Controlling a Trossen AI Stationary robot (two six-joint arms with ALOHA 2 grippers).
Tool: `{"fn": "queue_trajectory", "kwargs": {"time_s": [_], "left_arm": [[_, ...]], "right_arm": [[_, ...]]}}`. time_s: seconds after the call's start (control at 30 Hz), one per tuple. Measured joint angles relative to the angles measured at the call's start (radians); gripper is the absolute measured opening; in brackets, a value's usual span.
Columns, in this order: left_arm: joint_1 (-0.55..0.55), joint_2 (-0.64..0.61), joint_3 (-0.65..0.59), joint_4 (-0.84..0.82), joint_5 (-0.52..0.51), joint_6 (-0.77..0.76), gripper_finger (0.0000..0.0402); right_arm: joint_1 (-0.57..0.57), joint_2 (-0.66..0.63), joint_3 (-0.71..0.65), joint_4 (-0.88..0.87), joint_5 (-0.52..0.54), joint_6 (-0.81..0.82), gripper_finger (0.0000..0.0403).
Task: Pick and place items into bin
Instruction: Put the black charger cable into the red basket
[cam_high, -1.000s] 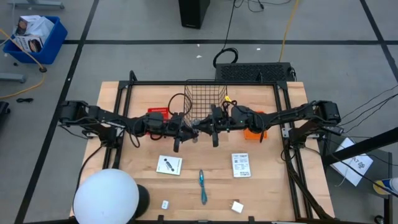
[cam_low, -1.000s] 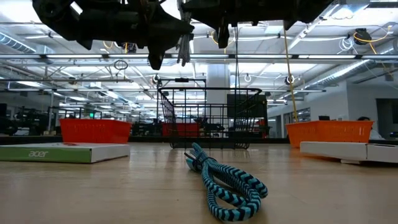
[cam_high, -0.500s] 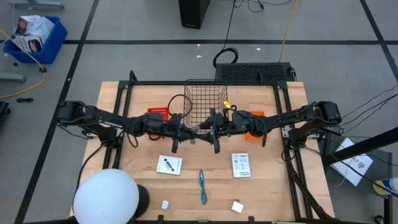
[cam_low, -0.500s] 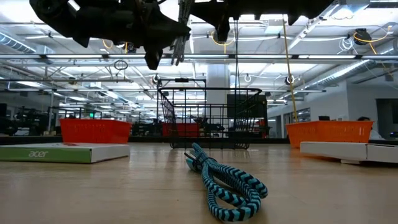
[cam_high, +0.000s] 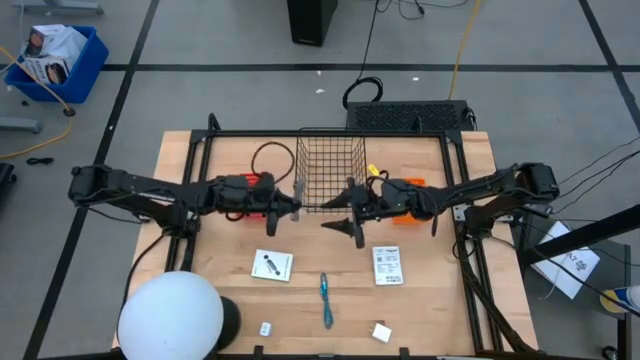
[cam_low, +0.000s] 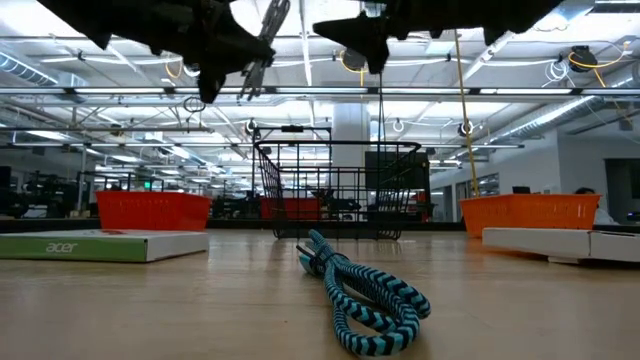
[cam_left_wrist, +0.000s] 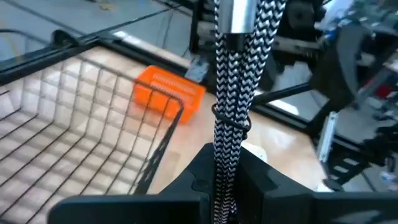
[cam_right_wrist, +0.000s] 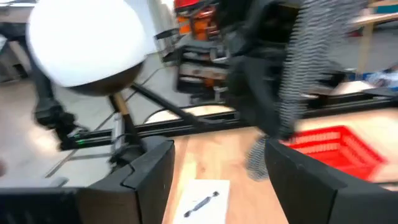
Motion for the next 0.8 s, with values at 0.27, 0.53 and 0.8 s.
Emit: {"fn": "queue_trajectory", "kwargs": {"time_s": [0.27, 0.53, 0.8], "left_arm": [[0.03, -0.119, 0.001, -0.242, -0.159, -0.114, 0.0034], [0.088, -0.196, 0.0, -0.514, -0.232, -0.281, 0.003], [0.131, -0.199, 0.0, -0.662, -0.258, -0.37, 0.0036]], "right_arm": [[0.008, -0.087, -0.096, 0.002, 0.004, 0.0, 0.0237], [0.029, -0.136, -0.121, 0.012, 0.002, -0.021, 0.0236], [0.073, -0.142, -0.121, 0.048, 0.001, -0.076, 0.0236]]}}
